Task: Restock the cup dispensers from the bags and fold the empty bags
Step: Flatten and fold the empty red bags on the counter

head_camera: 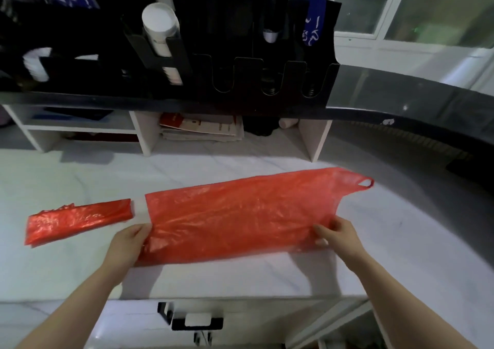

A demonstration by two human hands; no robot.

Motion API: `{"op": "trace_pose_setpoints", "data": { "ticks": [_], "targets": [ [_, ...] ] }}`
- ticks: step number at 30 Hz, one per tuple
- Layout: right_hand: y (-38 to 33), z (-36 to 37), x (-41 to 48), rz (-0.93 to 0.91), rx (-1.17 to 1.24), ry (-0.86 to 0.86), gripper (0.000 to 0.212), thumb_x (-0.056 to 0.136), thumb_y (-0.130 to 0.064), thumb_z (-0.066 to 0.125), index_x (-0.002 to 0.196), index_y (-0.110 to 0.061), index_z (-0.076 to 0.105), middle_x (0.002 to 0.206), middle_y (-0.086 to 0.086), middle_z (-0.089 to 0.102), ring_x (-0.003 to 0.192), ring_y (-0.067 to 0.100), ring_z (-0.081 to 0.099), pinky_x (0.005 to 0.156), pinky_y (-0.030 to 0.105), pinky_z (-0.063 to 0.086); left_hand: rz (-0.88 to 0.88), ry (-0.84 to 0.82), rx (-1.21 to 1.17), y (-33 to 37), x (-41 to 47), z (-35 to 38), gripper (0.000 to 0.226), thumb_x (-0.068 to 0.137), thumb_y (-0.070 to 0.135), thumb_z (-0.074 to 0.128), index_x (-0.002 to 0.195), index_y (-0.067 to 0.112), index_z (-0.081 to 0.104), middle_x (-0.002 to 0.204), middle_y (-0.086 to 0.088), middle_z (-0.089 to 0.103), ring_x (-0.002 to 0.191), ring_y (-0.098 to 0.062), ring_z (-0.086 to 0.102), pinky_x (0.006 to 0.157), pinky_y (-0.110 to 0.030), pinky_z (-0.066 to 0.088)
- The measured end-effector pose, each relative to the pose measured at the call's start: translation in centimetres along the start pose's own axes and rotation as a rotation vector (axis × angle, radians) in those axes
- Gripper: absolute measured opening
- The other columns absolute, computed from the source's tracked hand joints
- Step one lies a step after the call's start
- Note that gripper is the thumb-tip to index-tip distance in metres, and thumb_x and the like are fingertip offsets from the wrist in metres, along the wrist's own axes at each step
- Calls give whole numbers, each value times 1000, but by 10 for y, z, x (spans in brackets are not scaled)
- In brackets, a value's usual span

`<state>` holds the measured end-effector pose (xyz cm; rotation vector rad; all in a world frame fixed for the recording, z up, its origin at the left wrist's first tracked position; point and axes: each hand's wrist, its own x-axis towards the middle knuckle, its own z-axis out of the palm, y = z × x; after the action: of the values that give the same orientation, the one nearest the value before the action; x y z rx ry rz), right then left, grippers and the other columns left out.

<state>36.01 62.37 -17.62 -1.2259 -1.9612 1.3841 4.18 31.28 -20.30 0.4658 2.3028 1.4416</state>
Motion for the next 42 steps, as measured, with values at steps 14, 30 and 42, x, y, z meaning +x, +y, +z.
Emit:
{"op": "trace_pose_setpoints", "data": {
  "ticks": [14, 30, 42],
  "targets": [
    [30, 17, 29, 19, -546, 176, 29, 85, -40, 65, 72, -17, 52, 67, -3, 59, 69, 25, 55, 60, 34, 36, -12, 132, 383, -4, -5, 21, 28, 90, 42, 58, 74, 19, 62, 77, 0, 66, 71, -21, 60, 63, -36, 43],
    [44, 13, 24, -68, -569, 245, 28, 91, -37, 53, 77, -14, 51, 69, 4, 54, 79, 30, 50, 65, 38, 40, 507, 84, 800, 22, -20, 76, 54, 90, 36, 55, 139, 15, 44, 147, -17, 37, 136, -37, 33, 109, -54, 26],
    [48, 3, 40, -74, -627, 203, 38, 87, -43, 59, 67, -16, 41, 61, 4, 52, 68, 32, 50, 58, 36, 33, 384, -344, 1140, 27, 45, 136, 86, 65, 87, 0, 139, 51, -21, 157, 8, -21, 144, -29, -18, 112, -60, -9]
  ]
}}
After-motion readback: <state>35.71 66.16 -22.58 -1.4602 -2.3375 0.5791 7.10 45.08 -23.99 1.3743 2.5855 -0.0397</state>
